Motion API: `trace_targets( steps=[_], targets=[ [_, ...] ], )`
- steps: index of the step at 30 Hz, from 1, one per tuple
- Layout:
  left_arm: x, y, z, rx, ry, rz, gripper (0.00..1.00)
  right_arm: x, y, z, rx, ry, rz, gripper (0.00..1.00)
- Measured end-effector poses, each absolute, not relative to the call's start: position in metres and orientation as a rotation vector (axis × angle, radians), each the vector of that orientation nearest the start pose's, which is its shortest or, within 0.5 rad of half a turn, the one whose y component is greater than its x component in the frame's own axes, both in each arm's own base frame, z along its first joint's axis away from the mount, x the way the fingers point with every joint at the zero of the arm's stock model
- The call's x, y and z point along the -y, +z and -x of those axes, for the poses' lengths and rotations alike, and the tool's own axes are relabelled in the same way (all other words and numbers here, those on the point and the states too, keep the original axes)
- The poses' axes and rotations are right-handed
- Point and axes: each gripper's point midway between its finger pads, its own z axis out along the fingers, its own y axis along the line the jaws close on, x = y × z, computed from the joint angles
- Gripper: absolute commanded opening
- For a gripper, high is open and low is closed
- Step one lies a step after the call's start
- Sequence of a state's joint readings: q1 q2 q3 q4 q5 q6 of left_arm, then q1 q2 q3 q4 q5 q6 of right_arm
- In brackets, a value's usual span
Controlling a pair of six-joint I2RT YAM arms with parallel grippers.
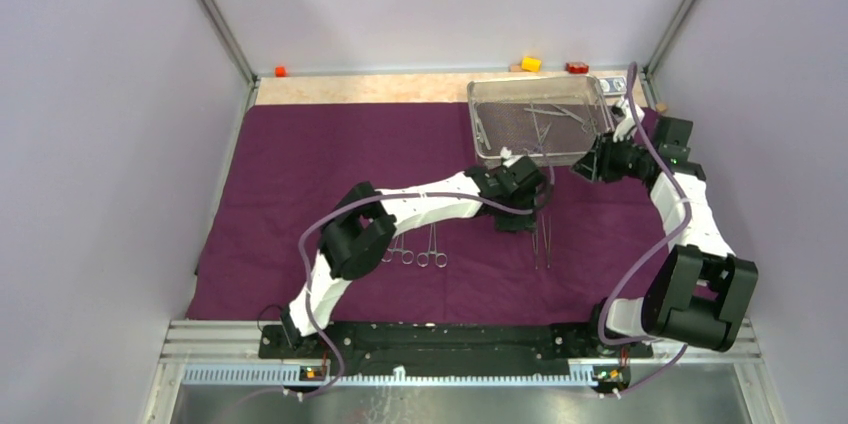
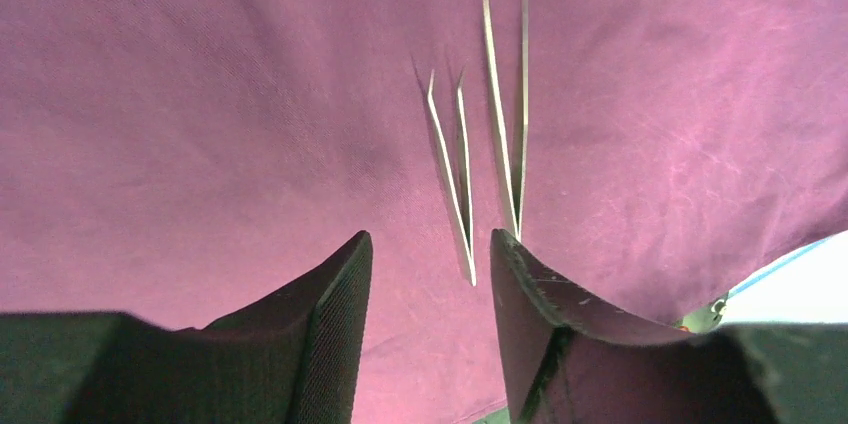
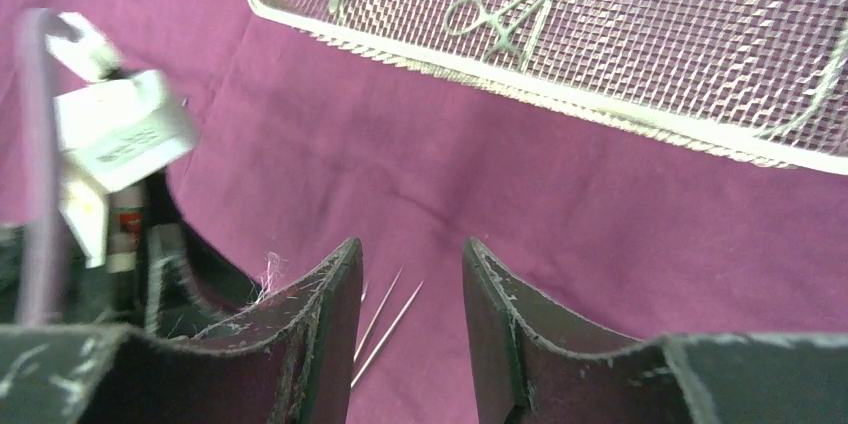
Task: Open and lay out the surgical kit
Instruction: Place the medical item in the surgical kit.
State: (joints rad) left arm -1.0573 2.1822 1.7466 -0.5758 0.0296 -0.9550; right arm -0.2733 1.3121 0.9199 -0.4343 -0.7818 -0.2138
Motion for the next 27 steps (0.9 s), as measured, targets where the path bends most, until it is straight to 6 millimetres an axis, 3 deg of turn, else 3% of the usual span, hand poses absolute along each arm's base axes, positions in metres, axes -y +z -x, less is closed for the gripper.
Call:
trace_targets(
  steps=[4, 7, 13, 19, 23, 27],
  targets=[
    [0.476, 0.096, -0.243, -2.621, -0.696, -0.259, 0.75, -0.025, 0.168, -0.345, -2.146, 0.61, 0.279, 0.47],
    [0.473, 0.126, -0.259, -2.476, -0.685, -0.364, 0.88, -0.022, 0.184, -0.369, -2.115, 0.545, 0.294, 0.52],
    [0.454, 0.174, -0.302, -2.203, -0.583, -0.574, 0.95, -0.019, 0.191, -0.429, -2.104, 0.428, 0.34, 0.62],
    [0.391, 0.183, -0.345, -2.064, -0.409, -0.772, 0.99, -0.002, 0.174, -0.499, -2.136, 0.315, 0.401, 0.65],
    [0.355, 0.174, -0.342, -2.026, -0.362, -0.911, 0.99, 0.008, 0.152, -0.534, -2.176, 0.267, 0.468, 0.65],
    [0.347, 0.164, -0.333, -1.989, -0.382, -1.056, 0.99, 0.013, 0.129, -0.565, -2.215, 0.26, 0.553, 0.65]
  ],
)
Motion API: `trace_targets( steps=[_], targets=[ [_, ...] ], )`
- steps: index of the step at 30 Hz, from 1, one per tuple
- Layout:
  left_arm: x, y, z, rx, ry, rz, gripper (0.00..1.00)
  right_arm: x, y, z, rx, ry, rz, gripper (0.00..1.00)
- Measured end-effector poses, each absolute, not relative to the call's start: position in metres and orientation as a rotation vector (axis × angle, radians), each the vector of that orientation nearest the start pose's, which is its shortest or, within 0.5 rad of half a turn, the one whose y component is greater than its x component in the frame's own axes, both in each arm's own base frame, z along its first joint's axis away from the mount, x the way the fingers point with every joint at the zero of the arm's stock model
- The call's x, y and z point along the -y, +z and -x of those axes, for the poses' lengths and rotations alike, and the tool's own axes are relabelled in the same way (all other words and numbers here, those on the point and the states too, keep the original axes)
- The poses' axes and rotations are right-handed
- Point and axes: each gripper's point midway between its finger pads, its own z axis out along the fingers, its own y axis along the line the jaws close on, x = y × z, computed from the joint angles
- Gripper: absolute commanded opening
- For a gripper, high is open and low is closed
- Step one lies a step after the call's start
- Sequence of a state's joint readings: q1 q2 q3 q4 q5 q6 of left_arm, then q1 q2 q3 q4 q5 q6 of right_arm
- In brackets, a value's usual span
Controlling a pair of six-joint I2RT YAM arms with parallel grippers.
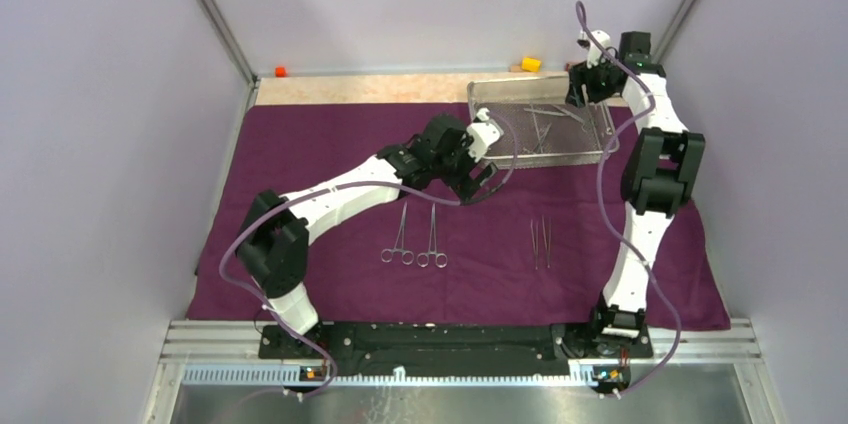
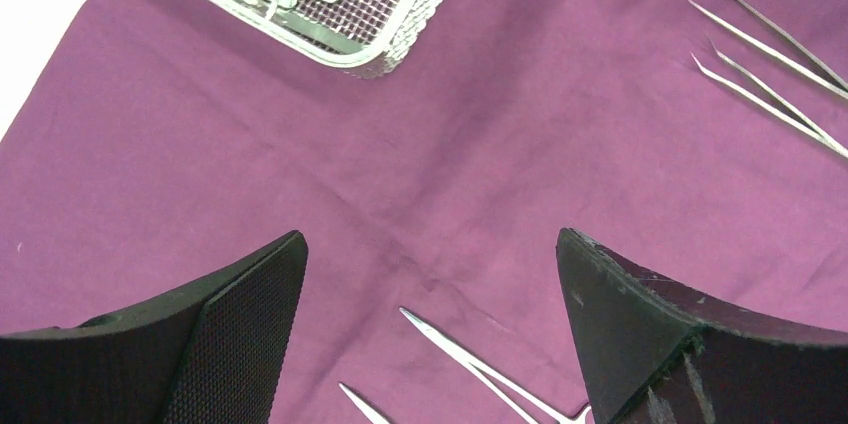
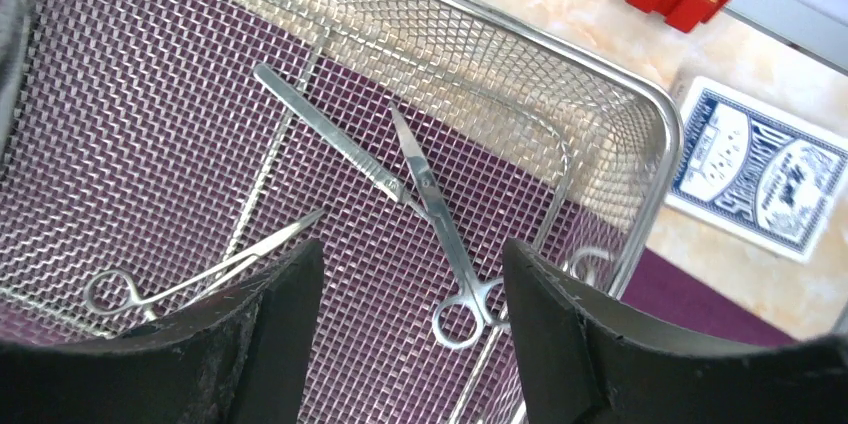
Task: Open and lay out the surgical kit
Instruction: Place the medical item in the surgical kit, then pick up the medical item from the container.
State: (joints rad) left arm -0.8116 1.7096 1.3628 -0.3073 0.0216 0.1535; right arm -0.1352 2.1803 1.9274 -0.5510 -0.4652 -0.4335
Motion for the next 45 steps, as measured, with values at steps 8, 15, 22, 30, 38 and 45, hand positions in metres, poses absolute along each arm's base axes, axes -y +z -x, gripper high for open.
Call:
trace_targets(
  steps=[8, 15, 22, 30, 38, 45],
  targets=[
    [0.351, 0.158, -0.322, -1.931, -0.433, -1.209, 0.99, 0.01, 0.084, -0.592, -2.294, 0.301, 0.666, 0.65],
    [0.353, 0.156, -0.312, -1.942, -0.482, -1.27, 0.99, 0.004, 0.057, -0.586, -2.347, 0.345, 0.687, 0.6],
    [0.362, 0.159, -0.318, -1.927, -0.492, -1.288, 0.99, -0.001, 0.059, -0.596, -2.314, 0.313, 0.7, 0.57],
    [0.363, 0.153, -0.317, -1.945, -0.501, -1.305, 0.99, -0.006, 0.045, -0.614, -2.298, 0.27, 0.707, 0.47],
    [0.363, 0.152, -0.316, -1.951, -0.503, -1.311, 0.99, -0.006, 0.041, -0.615, -2.305, 0.239, 0.722, 0.26],
    [0.363, 0.152, -0.316, -1.95, -0.501, -1.313, 0.99, -0.01, 0.04, -0.613, -2.29, 0.24, 0.737, 0.08]
  ],
)
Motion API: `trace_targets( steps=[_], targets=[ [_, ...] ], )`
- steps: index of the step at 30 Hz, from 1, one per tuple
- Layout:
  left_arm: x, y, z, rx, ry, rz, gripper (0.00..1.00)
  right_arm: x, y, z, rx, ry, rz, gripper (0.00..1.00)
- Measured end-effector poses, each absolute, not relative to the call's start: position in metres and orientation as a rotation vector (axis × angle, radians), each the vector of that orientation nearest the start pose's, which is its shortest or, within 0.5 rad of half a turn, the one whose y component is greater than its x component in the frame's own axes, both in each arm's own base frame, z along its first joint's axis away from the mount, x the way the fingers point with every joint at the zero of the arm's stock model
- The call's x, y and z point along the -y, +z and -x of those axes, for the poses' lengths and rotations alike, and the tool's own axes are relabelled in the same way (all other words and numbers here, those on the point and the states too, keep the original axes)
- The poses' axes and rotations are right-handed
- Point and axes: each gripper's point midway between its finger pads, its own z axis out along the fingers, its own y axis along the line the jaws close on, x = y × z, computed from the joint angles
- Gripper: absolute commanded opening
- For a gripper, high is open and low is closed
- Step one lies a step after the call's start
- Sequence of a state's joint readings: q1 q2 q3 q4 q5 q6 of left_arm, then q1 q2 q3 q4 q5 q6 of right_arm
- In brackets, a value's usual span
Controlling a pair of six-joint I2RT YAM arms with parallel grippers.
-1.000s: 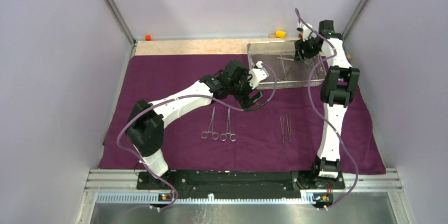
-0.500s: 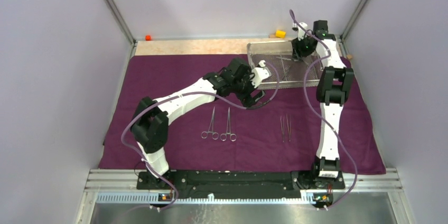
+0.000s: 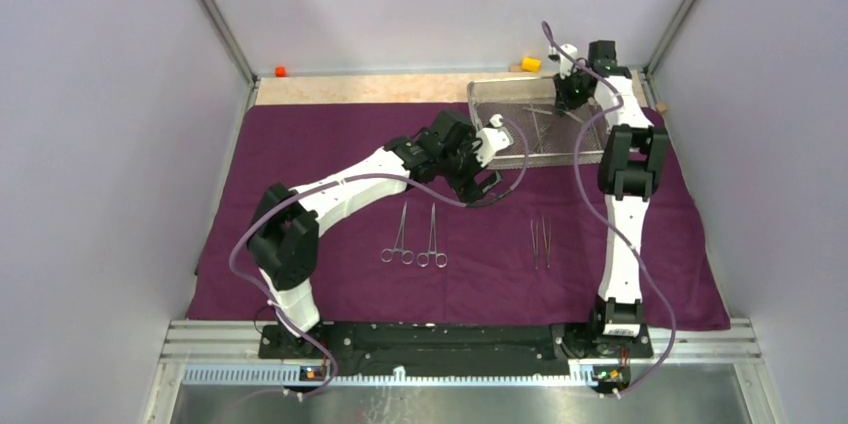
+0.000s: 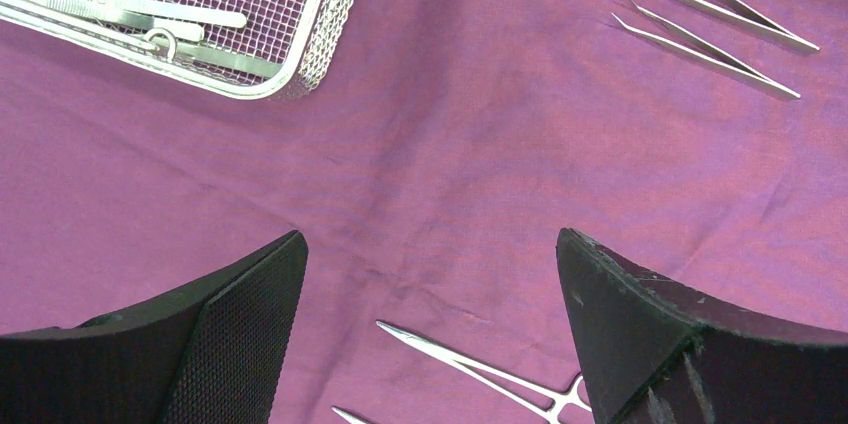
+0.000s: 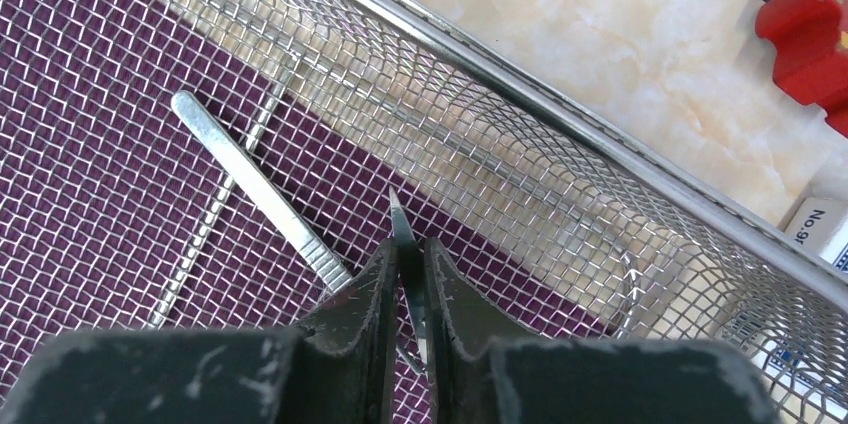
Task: Open and lay out the surgical kit
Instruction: Pick up the medical item from the container.
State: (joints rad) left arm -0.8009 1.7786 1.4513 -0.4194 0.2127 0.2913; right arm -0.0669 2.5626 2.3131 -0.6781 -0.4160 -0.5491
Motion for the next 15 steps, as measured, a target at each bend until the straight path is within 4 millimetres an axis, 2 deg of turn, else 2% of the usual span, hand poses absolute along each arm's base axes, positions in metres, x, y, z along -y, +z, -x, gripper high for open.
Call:
trace_targets(
  steps=[4, 15],
  targets=[
    [0.363, 0.152, -0.317, -1.948, -0.5, -1.313, 0.99, -0.01, 0.041, -0.611, -2.292, 0.24, 0.727, 0.0],
    [0.361, 0.162, -0.317, -1.919, -0.489, -1.307, 0.99, -0.016, 0.045, -0.591, -2.353, 0.307, 0.612, 0.0]
  ],
)
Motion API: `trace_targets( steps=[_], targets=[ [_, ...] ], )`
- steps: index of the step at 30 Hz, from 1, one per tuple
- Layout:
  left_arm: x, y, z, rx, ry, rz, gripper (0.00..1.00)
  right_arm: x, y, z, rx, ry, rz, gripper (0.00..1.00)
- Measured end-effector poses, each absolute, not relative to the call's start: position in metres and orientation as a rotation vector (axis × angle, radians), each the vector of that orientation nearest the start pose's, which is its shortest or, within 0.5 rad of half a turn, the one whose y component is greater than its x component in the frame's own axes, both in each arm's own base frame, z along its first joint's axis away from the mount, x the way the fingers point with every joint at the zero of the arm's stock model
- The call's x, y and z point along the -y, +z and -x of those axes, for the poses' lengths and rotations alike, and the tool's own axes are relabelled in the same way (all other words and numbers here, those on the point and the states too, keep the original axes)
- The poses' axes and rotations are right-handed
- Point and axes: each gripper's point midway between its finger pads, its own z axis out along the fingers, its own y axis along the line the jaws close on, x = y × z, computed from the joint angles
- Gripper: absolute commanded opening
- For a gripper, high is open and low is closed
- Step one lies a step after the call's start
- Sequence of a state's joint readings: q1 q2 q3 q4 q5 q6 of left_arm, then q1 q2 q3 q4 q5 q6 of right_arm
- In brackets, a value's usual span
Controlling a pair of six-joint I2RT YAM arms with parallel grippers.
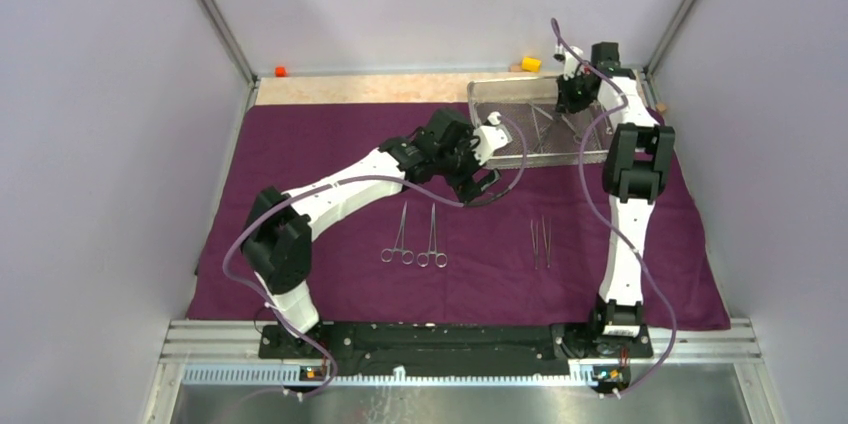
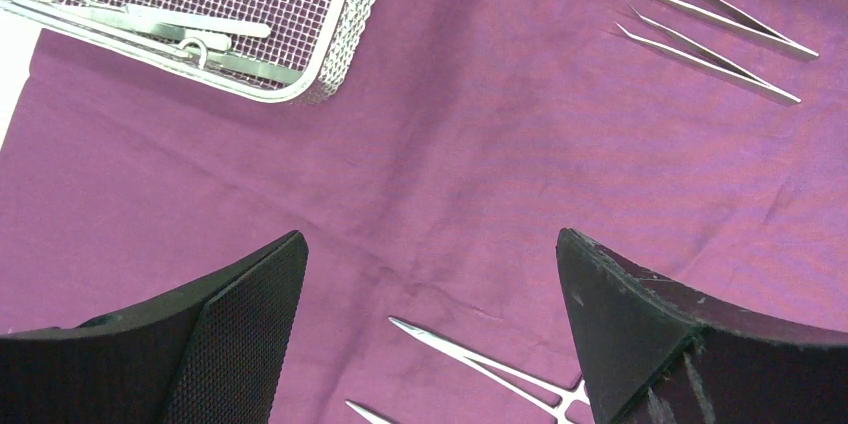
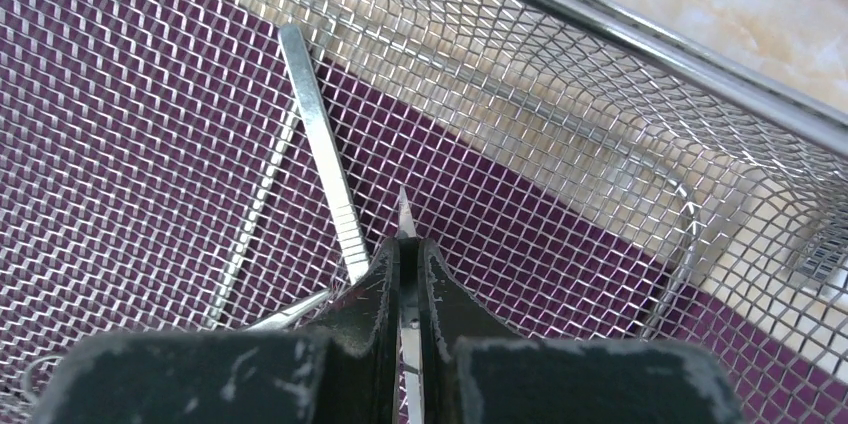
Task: Open and lay out the surgical kit
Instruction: Pick up the medical item from the container.
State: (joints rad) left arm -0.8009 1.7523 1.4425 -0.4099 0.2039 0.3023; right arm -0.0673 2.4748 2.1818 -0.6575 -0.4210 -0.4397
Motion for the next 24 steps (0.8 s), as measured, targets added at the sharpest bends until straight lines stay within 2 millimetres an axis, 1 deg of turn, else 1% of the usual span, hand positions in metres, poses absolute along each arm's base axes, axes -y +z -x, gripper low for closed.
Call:
trace_targets(
  steps=[4, 12, 16, 20, 24],
  targets=[
    [0.358, 0.168, -0.319, -1.906, -0.471, -1.294, 0.99, -0.019, 0.057, -0.59, -2.345, 0.331, 0.572, 0.0],
    [0.354, 0.169, -0.326, -1.913, -0.428, -1.257, 0.99, -0.023, 0.1, -0.593, -2.271, 0.335, 0.534, 0.0],
    [0.351, 0.17, -0.33, -1.938, -0.408, -1.211, 0.99, -0.026, 0.111, -0.588, -2.254, 0.344, 0.523, 0.0],
    [0.356, 0.177, -0.341, -1.958, -0.425, -1.143, 0.99, -0.03, 0.117, -0.582, -2.243, 0.367, 0.494, 0.0],
    [0.362, 0.186, -0.361, -1.984, -0.467, -1.049, 0.99, -0.035, 0.129, -0.573, -2.225, 0.404, 0.443, 0.0]
  ],
)
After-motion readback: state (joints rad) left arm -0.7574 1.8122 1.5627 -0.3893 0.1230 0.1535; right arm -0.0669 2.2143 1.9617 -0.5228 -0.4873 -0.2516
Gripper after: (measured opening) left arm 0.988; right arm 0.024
